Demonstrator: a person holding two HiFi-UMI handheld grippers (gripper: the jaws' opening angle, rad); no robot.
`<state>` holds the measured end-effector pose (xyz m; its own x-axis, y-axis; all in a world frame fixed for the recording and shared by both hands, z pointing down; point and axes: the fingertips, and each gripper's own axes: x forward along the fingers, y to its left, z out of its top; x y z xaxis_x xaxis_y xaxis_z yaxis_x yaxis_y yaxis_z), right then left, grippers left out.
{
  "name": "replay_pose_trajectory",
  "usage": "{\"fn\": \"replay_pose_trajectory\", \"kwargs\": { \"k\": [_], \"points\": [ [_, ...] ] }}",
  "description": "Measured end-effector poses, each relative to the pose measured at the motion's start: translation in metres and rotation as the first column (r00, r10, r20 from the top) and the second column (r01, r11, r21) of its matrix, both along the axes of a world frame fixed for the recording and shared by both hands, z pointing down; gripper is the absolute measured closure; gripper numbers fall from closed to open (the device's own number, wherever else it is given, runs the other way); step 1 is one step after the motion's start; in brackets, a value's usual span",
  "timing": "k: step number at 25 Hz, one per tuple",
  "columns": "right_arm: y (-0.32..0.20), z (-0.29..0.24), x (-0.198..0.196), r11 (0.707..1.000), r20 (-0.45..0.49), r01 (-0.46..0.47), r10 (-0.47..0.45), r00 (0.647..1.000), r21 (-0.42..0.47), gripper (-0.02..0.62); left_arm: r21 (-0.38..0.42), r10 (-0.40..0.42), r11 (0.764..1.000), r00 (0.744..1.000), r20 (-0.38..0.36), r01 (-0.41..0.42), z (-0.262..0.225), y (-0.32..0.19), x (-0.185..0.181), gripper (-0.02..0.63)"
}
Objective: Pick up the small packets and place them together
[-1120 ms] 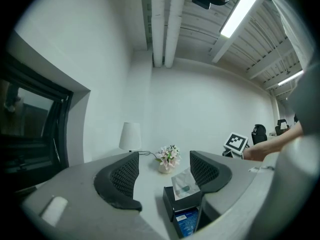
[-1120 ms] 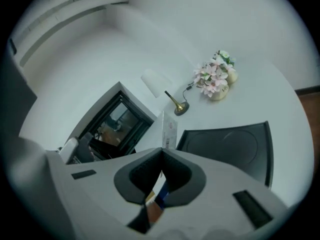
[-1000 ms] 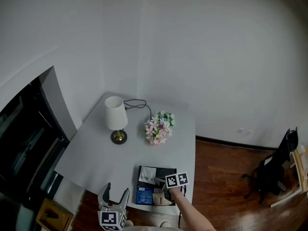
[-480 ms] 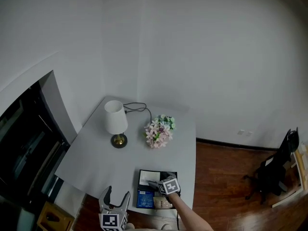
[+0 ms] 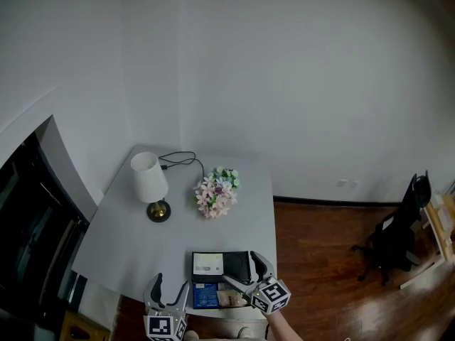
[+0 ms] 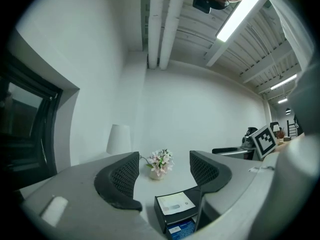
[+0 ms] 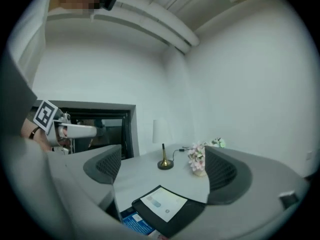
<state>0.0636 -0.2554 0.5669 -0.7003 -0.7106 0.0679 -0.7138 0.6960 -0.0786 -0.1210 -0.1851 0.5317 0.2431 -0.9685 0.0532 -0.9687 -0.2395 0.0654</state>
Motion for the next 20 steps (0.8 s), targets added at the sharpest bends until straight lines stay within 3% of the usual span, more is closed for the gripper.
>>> {"fn": "replay_pose_trajectory", "kwargs": {
  "k": [4, 8, 12, 13, 14, 18, 20],
  "points": [
    [0.021, -0.025, 0.032, 0.997, 0.019, -0.038, 0.037, 0.999, 0.060, 0.081, 0.036, 0.017, 0.999, 1.000, -0.007, -0.017, -0.009, -0.003, 0.007, 0.281],
    [0.038, -0.028, 0.043, 0.997, -0.013, -0.020, 0.021, 1.000, 0.078, 0.081, 0.054, 0.031, 0.998, 0.997, -0.064, -0.028, -0.018, 0.002, 0.007, 0.282],
    [0.048, -0.024, 0.041, 0.997, -0.041, 0.032, -0.029, 0.999, 0.071, 0.083, 0.028, 0.032, 0.999, 0.999, -0.021, -0.031, -0.012, 0.006, 0.009, 0.301],
    [0.051, -0.022, 0.039, 0.996, -0.065, 0.051, -0.047, 0.997, 0.067, 0.092, 0.032, 0.029, 0.999, 0.999, -0.021, -0.028, -0.013, 0.007, 0.009, 0.301],
    [0.053, -0.017, 0.037, 0.996, -0.092, 0.074, -0.069, 0.993, 0.058, 0.160, 0.037, 0.025, 0.999, 0.999, -0.026, -0.024, -0.015, 0.009, 0.009, 0.301],
    [0.056, 0.031, 0.025, 0.980, -0.167, 0.181, -0.193, 0.967, -0.088, 0.183, 0.053, 0.003, 0.999, 1.000, -0.020, -0.002, -0.015, 0.012, 0.006, 0.293],
    [0.059, 0.073, 0.019, 0.955, -0.262, 0.223, -0.269, 0.927, -0.194, 0.183, 0.043, -0.006, 0.999, 1.000, -0.016, 0.006, -0.012, 0.014, 0.005, 0.293]
  ]
}}
